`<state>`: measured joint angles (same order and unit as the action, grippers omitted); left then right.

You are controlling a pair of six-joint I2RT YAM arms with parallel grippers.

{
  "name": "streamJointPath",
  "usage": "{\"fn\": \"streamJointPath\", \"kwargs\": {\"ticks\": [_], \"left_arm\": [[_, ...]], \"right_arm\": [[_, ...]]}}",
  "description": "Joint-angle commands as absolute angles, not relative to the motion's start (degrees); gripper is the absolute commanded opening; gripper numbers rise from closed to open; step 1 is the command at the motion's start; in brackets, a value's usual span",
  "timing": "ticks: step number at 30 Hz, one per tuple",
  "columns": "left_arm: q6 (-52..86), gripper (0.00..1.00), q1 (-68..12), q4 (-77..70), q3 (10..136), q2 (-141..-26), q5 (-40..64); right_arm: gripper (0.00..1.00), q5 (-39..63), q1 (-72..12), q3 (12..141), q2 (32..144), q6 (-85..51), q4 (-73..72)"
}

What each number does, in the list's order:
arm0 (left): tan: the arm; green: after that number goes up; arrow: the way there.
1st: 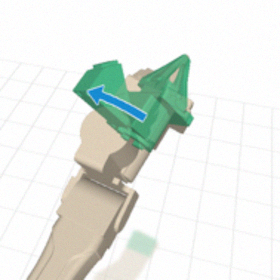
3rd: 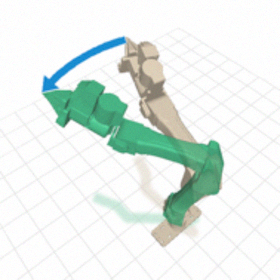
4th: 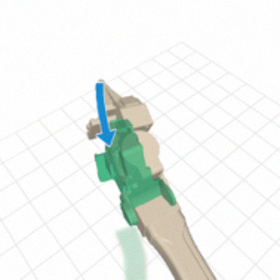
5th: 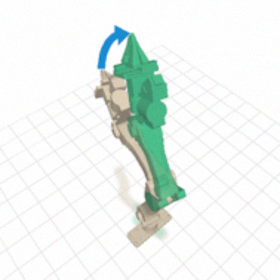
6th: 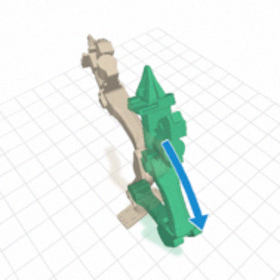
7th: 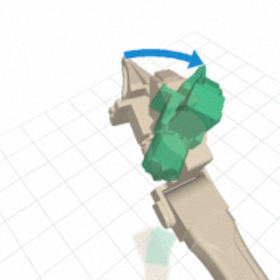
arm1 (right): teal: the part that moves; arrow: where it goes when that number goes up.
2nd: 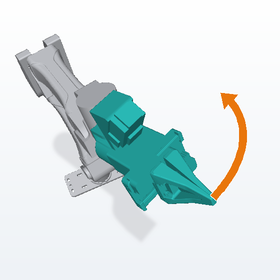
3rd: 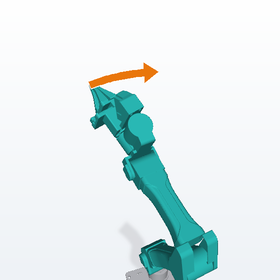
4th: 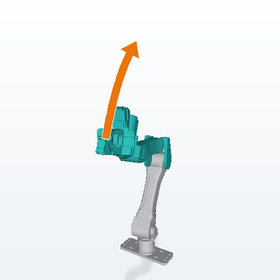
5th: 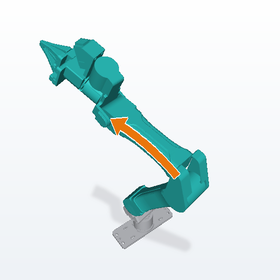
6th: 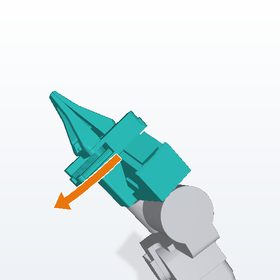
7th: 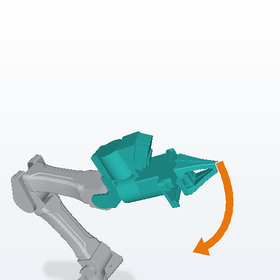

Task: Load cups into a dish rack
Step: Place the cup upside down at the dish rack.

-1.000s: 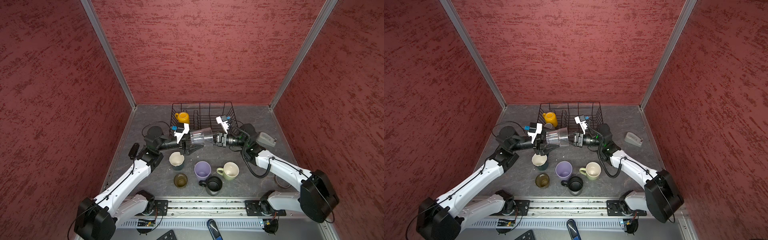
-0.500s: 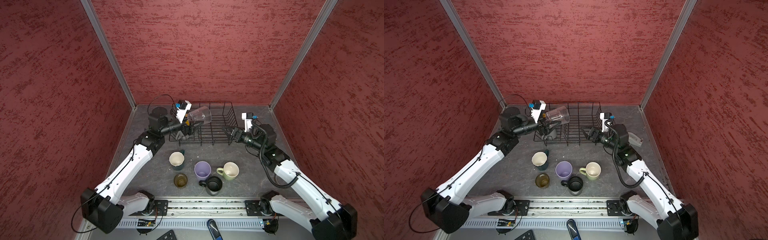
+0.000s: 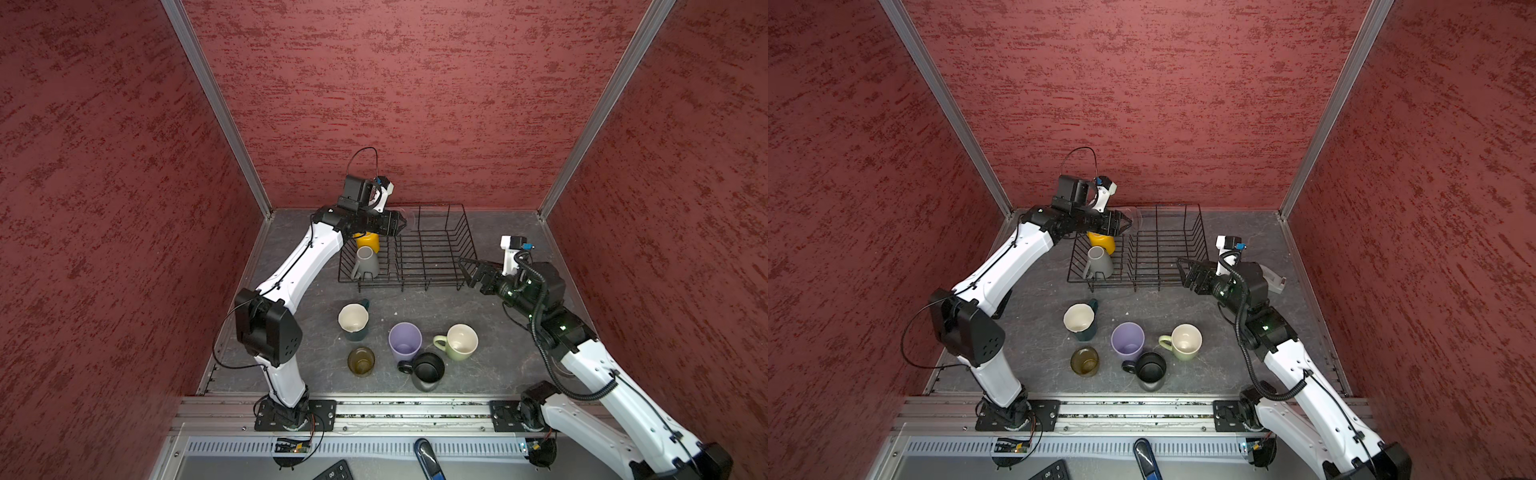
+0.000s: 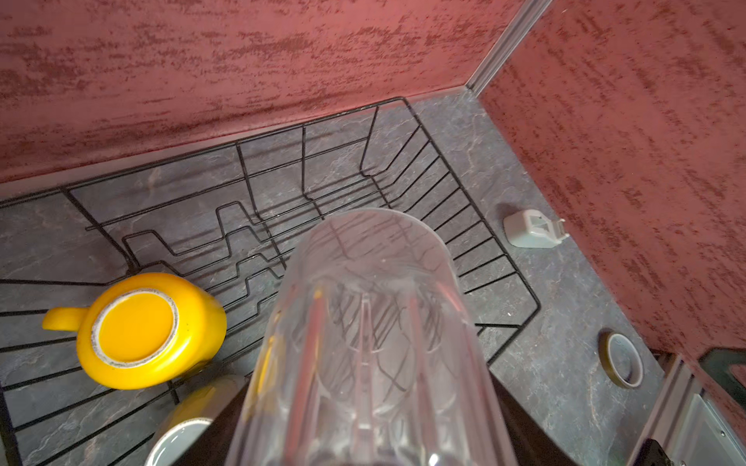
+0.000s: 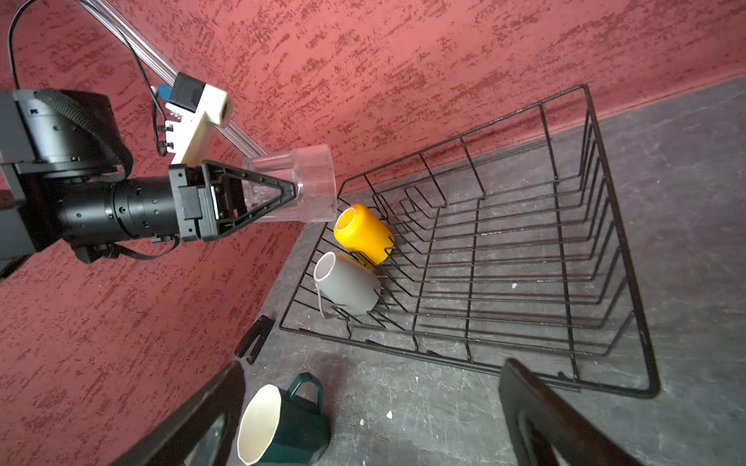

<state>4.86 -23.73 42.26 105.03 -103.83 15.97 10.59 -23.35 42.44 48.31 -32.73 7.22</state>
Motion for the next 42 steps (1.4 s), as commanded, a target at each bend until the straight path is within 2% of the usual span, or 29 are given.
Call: {"fn": "streamJointPath", "kwargs": {"ticks": [1,15,28,33,37,42], "left_arm": [[7.2,0.00,-23.5,48.7,111.0,-107.6,11.5],[6.3,0.00,-26.0,64.9,134.2,-127.6,0.2],[4.9,0.01,-26.5,65.9,139.8,-135.6,-3.6],[4.6,0.14,-26.4,66.2,141.1,-138.0,-2.4],[4.7,0.33,-26.3,66.3,141.2,-139.2,-1.4],[4.3,0.48,-26.2,66.8,141.2,-140.3,-1.3]], "right_arm": [[0.99,9.3,-23.0,42.0,48.2,-32.0,8.1],[0.99,14.0,-23.0,38.9,49.5,-32.6,6.0],[0.99,16.7,-23.0,36.3,50.0,-35.0,3.0],[0.99,17.8,-23.0,36.3,50.4,-35.5,2.8],[0.99,17.6,-23.0,36.3,50.3,-35.6,2.9],[0.99,17.6,-23.0,36.3,50.7,-35.8,2.5]]}}
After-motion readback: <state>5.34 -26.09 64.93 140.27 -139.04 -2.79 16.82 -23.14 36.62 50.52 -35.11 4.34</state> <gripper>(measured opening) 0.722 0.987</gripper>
